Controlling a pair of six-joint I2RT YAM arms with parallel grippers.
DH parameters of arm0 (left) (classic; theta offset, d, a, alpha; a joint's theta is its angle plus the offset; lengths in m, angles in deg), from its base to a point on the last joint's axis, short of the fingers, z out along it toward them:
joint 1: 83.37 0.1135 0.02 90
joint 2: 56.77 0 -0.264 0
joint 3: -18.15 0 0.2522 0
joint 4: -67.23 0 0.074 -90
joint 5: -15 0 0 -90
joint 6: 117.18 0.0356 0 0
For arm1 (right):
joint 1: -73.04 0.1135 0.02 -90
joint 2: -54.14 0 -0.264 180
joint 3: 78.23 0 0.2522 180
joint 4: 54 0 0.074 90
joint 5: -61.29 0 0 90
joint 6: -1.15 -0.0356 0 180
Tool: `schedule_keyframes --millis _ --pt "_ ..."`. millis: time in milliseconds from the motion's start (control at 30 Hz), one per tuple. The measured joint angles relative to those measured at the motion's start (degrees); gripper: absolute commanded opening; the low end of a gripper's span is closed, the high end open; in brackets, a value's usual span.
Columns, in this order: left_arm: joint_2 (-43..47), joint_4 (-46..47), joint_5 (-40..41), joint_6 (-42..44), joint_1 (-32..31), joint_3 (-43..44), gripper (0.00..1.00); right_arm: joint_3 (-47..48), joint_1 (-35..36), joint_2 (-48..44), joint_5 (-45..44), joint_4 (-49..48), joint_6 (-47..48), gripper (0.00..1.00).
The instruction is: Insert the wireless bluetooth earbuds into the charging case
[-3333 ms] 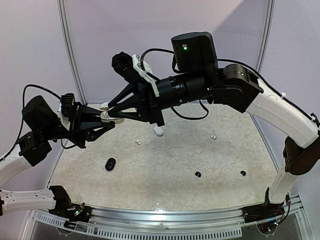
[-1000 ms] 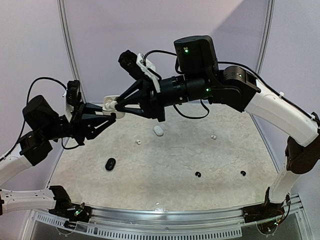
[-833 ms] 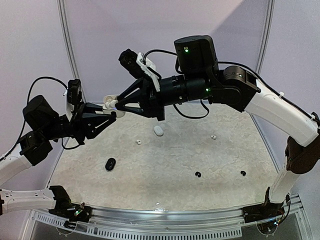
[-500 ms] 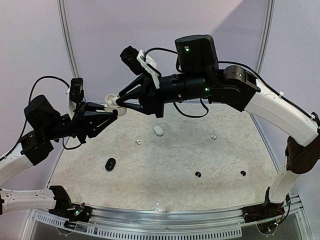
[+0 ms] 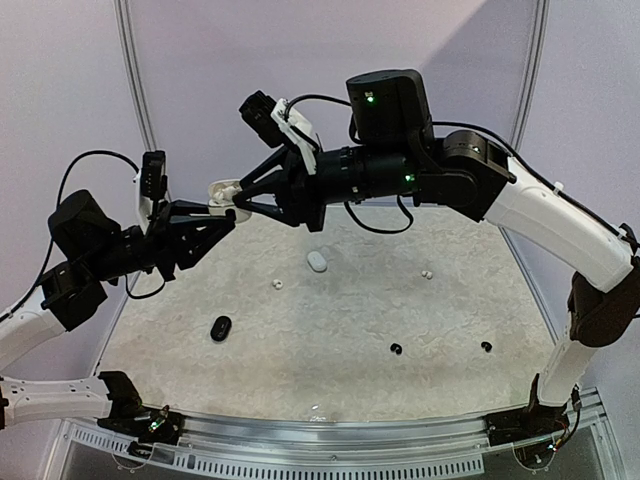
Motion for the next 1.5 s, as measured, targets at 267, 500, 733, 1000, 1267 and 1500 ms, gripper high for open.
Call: schedule_keyframes --millis 267,500,733,1000,1267,1500 --pt "0.00 -0.02 1.70 -0.15 -0.02 0.00 0.00 1.66 -0.09 0.79 -1.79 0.42 -0.87 0.35" --pt "0.00 -0.04 4.66 -0.61 -0.07 0.00 0.00 2.34 -0.15 0.92 -4.11 0.39 -0.94 0.31" --pt "0.00 -0.09 8.57 -0.72 -0.24 0.00 0.00 2.47 -0.11 0.90 -7.67 0.15 -1.79 0.29" --pt "-0.02 -0.85 12.66 -0.66 -0.24 0.00 0.00 2.54 2.38 0.90 -15.26 -1.88 -1.99 0.23" --pt "-0.02 -1.42 14.29 -0.46 -0.24 0.00 0.00 2.51 4.39 1.09 -19.52 -5.09 -2.12 0.24" --pt "-0.02 -1.75 14.93 -0.22 -0.24 0.00 0.00 2.62 4.85 2.62 -20.44 -6.25 -2.43 0.24"
